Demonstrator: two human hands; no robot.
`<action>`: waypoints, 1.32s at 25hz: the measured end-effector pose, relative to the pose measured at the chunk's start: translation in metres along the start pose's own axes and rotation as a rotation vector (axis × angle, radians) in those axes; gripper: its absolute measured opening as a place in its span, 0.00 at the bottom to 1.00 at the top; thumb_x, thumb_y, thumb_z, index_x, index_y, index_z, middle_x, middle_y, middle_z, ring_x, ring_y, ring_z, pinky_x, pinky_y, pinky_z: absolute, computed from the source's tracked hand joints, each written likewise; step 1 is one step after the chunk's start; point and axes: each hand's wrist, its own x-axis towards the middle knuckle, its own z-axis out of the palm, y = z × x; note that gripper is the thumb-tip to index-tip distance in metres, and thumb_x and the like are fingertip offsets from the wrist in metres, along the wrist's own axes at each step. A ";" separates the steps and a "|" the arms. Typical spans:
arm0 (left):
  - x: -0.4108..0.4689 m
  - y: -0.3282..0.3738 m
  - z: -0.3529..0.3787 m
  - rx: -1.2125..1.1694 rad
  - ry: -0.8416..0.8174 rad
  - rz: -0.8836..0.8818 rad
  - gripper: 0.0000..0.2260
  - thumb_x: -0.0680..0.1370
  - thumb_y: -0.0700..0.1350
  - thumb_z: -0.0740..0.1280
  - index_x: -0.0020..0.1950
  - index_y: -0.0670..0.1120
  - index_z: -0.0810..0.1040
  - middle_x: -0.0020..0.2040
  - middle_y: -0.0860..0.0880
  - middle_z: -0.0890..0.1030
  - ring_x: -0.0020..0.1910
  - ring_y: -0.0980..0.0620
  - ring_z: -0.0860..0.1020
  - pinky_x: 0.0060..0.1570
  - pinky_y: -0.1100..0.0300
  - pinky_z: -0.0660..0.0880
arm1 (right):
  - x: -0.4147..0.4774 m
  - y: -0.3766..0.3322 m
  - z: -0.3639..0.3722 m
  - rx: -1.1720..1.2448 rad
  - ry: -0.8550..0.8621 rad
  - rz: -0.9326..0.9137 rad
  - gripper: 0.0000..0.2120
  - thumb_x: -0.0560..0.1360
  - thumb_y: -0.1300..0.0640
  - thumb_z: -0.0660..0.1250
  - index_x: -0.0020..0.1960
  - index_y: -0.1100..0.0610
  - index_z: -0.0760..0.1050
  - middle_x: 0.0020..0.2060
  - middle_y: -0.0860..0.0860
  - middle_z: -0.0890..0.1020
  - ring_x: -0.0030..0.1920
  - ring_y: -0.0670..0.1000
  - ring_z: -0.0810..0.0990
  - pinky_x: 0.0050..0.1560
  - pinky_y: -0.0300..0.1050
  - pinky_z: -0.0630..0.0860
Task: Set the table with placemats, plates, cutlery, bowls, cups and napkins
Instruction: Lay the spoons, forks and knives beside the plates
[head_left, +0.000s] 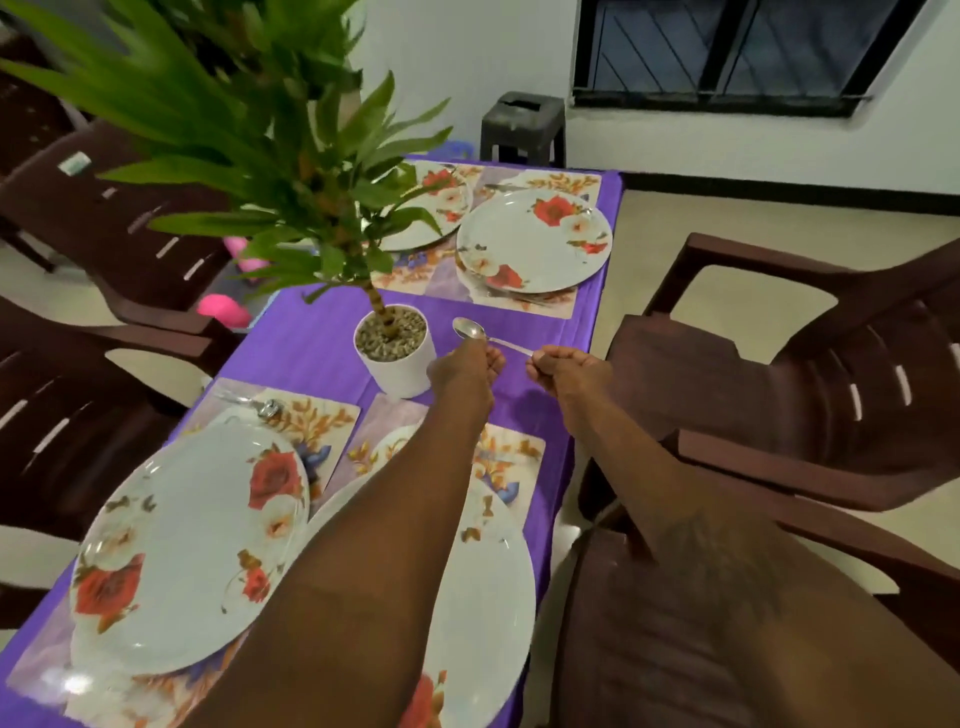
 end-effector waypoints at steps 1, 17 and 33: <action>0.020 0.003 0.013 0.021 -0.009 0.002 0.08 0.79 0.42 0.72 0.50 0.36 0.82 0.32 0.45 0.82 0.25 0.53 0.81 0.30 0.60 0.81 | 0.021 0.001 0.007 0.027 0.036 -0.008 0.08 0.73 0.70 0.76 0.51 0.66 0.83 0.42 0.60 0.87 0.42 0.55 0.88 0.47 0.46 0.85; 0.143 0.009 0.088 0.176 -0.050 0.052 0.09 0.78 0.36 0.72 0.57 0.35 0.79 0.37 0.42 0.84 0.30 0.51 0.84 0.36 0.52 0.85 | 0.159 -0.010 0.047 -0.165 0.368 -0.098 0.13 0.72 0.64 0.79 0.52 0.57 0.78 0.41 0.53 0.85 0.30 0.47 0.86 0.33 0.39 0.83; -0.062 0.016 -0.051 0.701 -0.182 0.254 0.04 0.75 0.41 0.72 0.42 0.47 0.87 0.38 0.45 0.86 0.36 0.50 0.83 0.41 0.52 0.84 | -0.056 -0.003 0.018 -0.343 0.087 -0.043 0.03 0.72 0.58 0.76 0.45 0.54 0.85 0.39 0.52 0.87 0.39 0.52 0.86 0.45 0.56 0.86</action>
